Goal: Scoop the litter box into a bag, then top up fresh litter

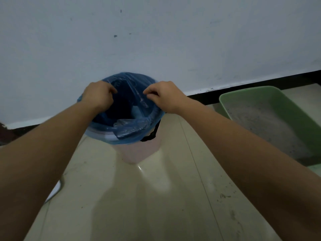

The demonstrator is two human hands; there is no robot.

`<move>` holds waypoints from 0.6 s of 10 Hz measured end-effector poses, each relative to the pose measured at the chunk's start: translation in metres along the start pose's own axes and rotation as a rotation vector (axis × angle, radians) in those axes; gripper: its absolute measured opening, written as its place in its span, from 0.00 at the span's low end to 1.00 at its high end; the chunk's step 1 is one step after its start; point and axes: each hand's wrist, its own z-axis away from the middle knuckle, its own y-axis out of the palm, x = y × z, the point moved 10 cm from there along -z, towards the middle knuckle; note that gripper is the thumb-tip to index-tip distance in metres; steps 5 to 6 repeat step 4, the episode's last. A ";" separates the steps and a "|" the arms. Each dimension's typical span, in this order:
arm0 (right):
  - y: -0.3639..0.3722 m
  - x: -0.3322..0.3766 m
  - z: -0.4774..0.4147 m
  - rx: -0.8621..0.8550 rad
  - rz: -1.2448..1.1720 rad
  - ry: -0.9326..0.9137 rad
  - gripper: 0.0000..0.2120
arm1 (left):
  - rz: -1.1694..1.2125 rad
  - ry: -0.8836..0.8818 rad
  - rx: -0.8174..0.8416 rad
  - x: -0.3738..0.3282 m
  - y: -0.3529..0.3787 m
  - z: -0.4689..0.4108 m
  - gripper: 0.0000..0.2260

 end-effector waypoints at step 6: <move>-0.149 -0.070 0.139 -0.303 0.027 0.025 0.21 | 0.198 0.170 -0.145 -0.133 0.010 0.018 0.17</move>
